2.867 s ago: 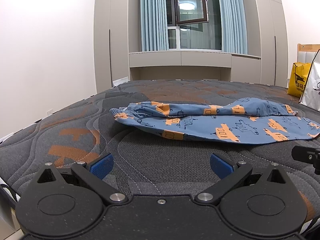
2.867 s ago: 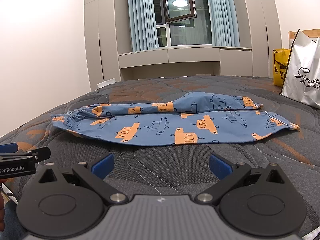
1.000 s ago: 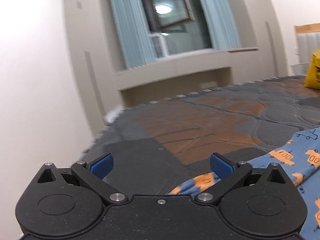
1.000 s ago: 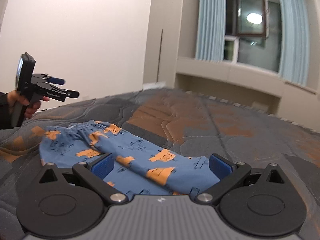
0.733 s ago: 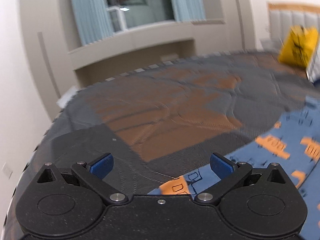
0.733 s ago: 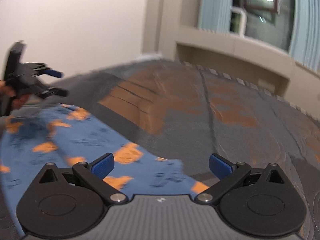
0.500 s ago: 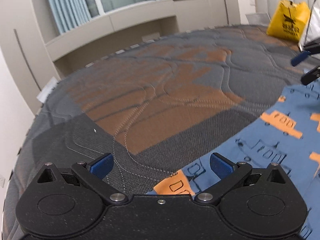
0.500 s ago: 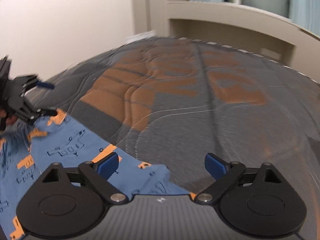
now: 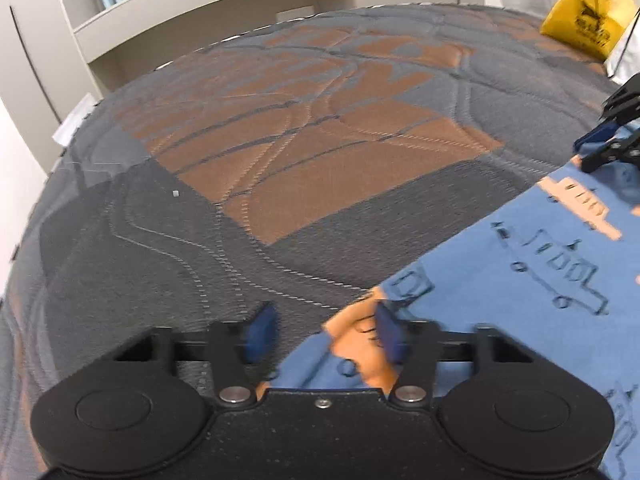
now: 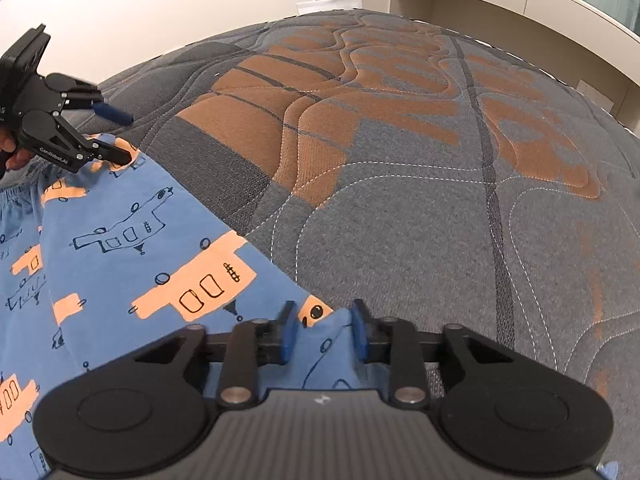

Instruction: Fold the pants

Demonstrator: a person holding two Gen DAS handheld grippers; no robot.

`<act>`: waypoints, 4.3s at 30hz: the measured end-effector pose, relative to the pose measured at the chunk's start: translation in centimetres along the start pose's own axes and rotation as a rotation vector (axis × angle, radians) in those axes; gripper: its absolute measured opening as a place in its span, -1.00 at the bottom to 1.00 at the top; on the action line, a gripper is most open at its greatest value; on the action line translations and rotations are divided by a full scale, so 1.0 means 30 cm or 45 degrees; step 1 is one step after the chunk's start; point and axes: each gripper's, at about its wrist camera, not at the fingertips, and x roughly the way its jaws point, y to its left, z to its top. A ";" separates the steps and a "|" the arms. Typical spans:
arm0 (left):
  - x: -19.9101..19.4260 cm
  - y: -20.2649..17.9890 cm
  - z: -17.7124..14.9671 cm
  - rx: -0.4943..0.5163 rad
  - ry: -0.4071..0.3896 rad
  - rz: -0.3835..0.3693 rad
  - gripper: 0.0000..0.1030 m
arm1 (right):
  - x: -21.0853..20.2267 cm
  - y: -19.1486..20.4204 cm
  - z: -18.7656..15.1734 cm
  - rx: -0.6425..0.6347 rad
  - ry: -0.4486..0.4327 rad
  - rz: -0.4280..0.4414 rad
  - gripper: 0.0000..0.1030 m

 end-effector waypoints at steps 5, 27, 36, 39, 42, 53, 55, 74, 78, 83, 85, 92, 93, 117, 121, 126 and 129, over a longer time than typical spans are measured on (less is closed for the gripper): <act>-0.024 -0.053 0.000 0.039 -0.019 0.030 -1.00 | -0.025 0.035 -0.015 -0.041 -0.007 -0.026 -0.91; 0.098 0.004 0.085 -0.028 -0.051 0.372 -0.99 | 0.231 0.080 0.260 -0.155 -0.075 -0.399 -0.93; 0.030 0.091 0.060 -0.048 -0.103 0.273 -0.04 | 0.166 0.015 0.233 -0.062 -0.165 -0.232 -0.07; 0.012 0.123 0.045 -0.061 -0.088 0.239 0.09 | 0.173 -0.005 0.240 -0.020 -0.156 -0.190 0.01; 0.024 0.149 0.036 -0.102 -0.060 0.220 0.04 | 0.202 -0.018 0.236 0.002 -0.116 -0.196 0.01; -0.037 0.099 0.023 -0.174 -0.145 0.174 -1.00 | 0.122 0.038 0.178 0.010 -0.243 -0.248 -0.89; -0.098 0.088 0.016 -0.177 -0.210 0.199 -1.00 | 0.061 0.063 0.151 0.029 -0.325 -0.270 -0.89; -0.654 -0.338 -0.495 0.143 -0.614 0.228 -1.00 | -0.496 0.611 -0.441 -0.232 -0.677 -0.459 -0.94; -0.658 -0.408 -0.598 0.179 -0.582 0.210 -1.00 | -0.488 0.695 -0.541 -0.271 -0.626 -0.483 -0.94; -0.639 -0.460 -0.680 0.201 -0.542 0.200 -1.00 | -0.449 0.737 -0.610 -0.279 -0.555 -0.502 -0.94; -0.634 -0.460 -0.693 0.191 -0.541 0.201 -1.00 | -0.434 0.755 -0.619 -0.294 -0.541 -0.508 -0.94; -0.640 -0.461 -0.717 0.192 -0.537 0.203 -1.00 | -0.434 0.794 -0.633 -0.340 -0.563 -0.560 -0.94; -0.639 -0.462 -0.721 0.194 -0.531 0.202 -1.00 | -0.433 0.794 -0.636 -0.350 -0.557 -0.566 -0.94; -0.665 -0.653 -0.660 0.034 -0.523 0.056 0.79 | -0.363 0.843 -0.742 -0.399 -0.443 -0.607 0.45; -0.674 -0.771 -0.621 0.030 -0.628 0.018 0.99 | -0.428 0.821 -0.793 -0.264 -0.479 -0.620 0.79; -0.634 -0.931 -0.545 0.044 -0.676 -0.073 0.99 | -0.516 0.805 -0.876 -0.103 -0.517 -0.690 0.99; -0.602 -1.032 -0.482 0.048 -0.688 -0.157 0.99 | -0.562 0.800 -0.933 -0.013 -0.552 -0.762 0.99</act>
